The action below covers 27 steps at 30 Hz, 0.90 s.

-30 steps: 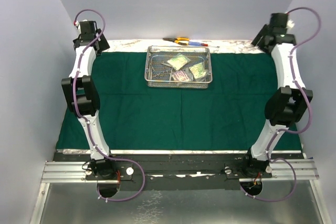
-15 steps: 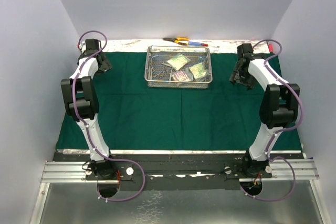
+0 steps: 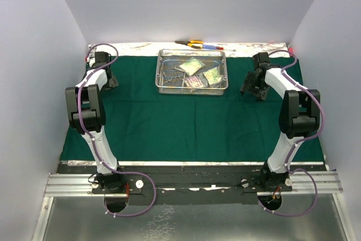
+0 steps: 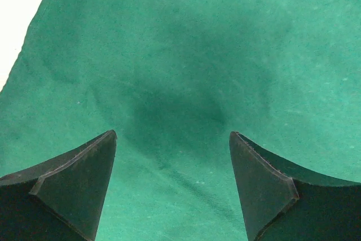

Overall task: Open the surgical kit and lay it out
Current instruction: Smooth out the surgical kit at the center of the board.

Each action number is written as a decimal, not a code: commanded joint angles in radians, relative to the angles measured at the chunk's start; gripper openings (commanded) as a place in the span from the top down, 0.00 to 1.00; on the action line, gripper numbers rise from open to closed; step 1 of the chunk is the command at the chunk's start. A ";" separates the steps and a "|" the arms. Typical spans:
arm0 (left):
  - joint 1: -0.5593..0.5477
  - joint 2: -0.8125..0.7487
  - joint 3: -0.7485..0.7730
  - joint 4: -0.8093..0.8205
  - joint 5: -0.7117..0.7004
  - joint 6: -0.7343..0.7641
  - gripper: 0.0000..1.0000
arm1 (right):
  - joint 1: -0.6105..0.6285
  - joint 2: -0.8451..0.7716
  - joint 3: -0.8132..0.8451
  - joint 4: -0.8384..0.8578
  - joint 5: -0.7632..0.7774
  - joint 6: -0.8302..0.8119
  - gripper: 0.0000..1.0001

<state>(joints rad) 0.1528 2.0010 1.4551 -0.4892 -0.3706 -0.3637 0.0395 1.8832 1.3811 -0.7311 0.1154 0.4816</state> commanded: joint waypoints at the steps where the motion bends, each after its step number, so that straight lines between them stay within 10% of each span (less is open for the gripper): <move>1: -0.011 -0.023 -0.034 0.037 -0.095 0.025 0.18 | -0.002 0.018 -0.007 0.041 -0.041 -0.002 0.31; 20: -0.010 0.085 -0.012 0.009 -0.299 -0.001 0.18 | 0.003 0.128 0.029 0.065 -0.109 0.028 0.37; 27: -0.009 0.088 0.152 -0.008 -0.132 0.000 0.18 | -0.003 0.132 0.209 -0.027 0.066 -0.009 0.36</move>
<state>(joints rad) 0.1410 2.0785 1.4910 -0.4793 -0.6250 -0.3588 0.0383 1.9942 1.4498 -0.7136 0.0692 0.4961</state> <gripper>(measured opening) 0.819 0.633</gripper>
